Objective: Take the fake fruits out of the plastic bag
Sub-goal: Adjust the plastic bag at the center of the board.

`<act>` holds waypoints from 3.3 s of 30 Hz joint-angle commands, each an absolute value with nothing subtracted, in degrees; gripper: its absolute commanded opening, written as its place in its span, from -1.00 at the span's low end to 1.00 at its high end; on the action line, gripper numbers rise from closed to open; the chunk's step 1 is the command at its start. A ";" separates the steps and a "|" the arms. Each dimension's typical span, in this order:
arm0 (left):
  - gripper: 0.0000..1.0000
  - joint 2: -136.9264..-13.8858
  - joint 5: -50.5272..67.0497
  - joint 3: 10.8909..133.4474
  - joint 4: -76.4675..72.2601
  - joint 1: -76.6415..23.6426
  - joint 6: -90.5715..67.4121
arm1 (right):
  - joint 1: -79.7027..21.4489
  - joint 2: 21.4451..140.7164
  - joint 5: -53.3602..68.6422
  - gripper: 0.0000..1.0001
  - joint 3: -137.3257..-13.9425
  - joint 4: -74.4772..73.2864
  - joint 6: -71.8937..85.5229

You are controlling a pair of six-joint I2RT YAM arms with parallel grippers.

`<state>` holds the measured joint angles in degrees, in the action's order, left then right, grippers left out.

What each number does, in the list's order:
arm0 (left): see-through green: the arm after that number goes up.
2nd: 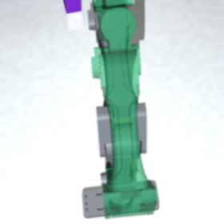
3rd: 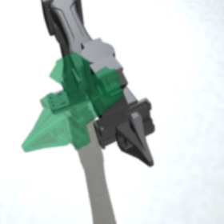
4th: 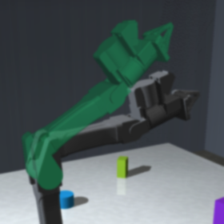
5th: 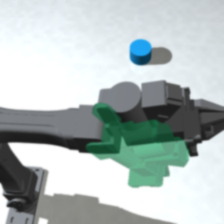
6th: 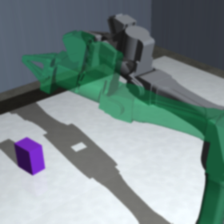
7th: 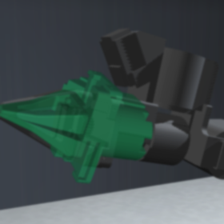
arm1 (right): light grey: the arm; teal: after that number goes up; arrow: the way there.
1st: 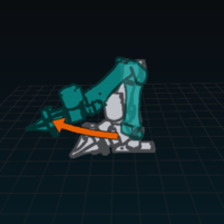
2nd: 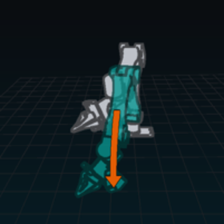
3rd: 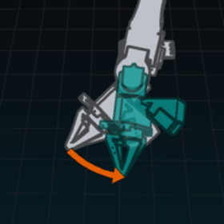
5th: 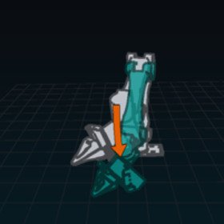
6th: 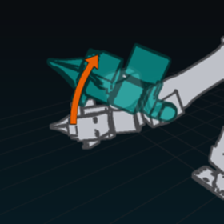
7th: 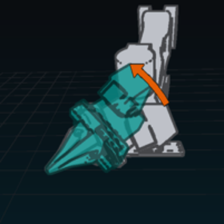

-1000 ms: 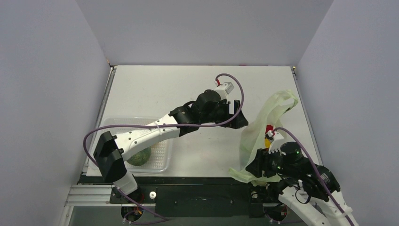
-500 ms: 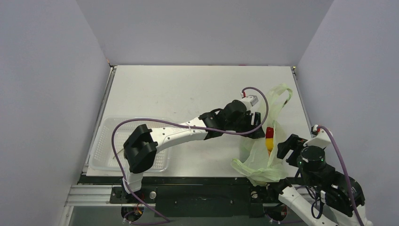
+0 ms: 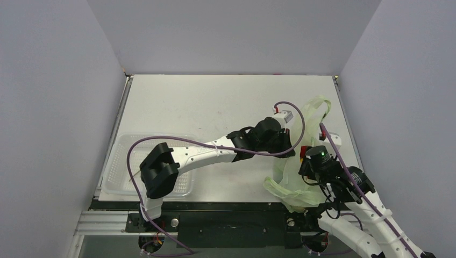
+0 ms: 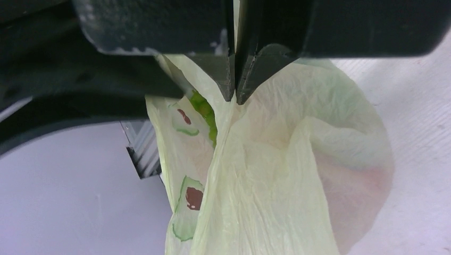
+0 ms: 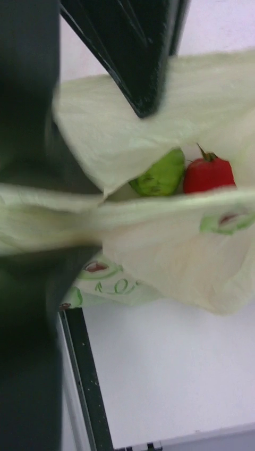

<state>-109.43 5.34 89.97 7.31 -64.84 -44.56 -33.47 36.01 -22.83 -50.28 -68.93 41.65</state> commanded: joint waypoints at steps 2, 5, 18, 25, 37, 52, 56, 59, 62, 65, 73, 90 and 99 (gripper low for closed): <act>-1.00 -97.95 -6.97 82.21 8.12 -64.36 -47.31 | -33.10 31.03 -36.14 -1.00 -52.90 -71.90 50.90; -1.00 -92.83 -11.16 76.33 7.67 -63.25 -48.39 | -32.47 29.50 -45.26 -1.00 -58.14 -75.86 54.81; -1.00 -84.53 -8.12 61.00 4.68 -59.51 -50.58 | -35.09 26.04 -69.38 -1.00 -74.06 -85.26 54.91; -1.00 -84.71 -7.78 63.64 6.08 -58.84 -47.70 | -42.68 26.71 -78.71 -1.00 -75.81 -87.07 51.53; -1.00 -87.32 -3.35 69.02 5.96 -56.52 -46.44 | -55.94 32.62 -85.84 -1.00 -82.75 -84.03 45.52; 0.11 -76.50 2.49 63.80 4.25 -57.61 -40.94 | -58.00 26.82 -42.72 0.22 -71.35 -83.37 46.23; 0.15 -74.15 5.36 64.65 2.98 -58.34 -40.42 | -57.96 31.72 -36.41 0.33 -74.26 -76.40 37.40; 0.17 -74.25 6.23 66.18 1.07 -59.74 -40.68 | -57.98 34.45 -34.64 0.39 -73.74 -70.35 35.87; 0.16 -75.93 7.00 67.99 1.36 -60.98 -40.62 | -57.96 36.44 -31.31 0.36 -69.38 -66.79 37.82; 0.15 -76.98 7.06 69.43 1.50 -61.53 -40.55 | -57.98 36.72 -28.58 0.12 -63.35 -65.31 44.25; 0.16 -76.96 7.33 67.30 -0.88 -62.69 -40.67 | -58.05 24.62 -5.00 -0.65 -36.28 -53.91 65.79; 0.24 -80.62 -9.66 49.92 -20.25 -75.17 -50.64 | -58.06 24.04 -23.51 0.28 -57.27 -64.19 51.12; 0.27 -88.12 -11.33 55.25 -22.08 -82.07 -49.66 | -58.01 34.61 -41.13 0.43 -71.61 -84.70 47.43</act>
<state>-86.02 -9.28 50.06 -17.12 -79.92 -50.43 -57.80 30.00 -31.11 -68.53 -73.60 50.43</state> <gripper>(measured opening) 0.633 0.699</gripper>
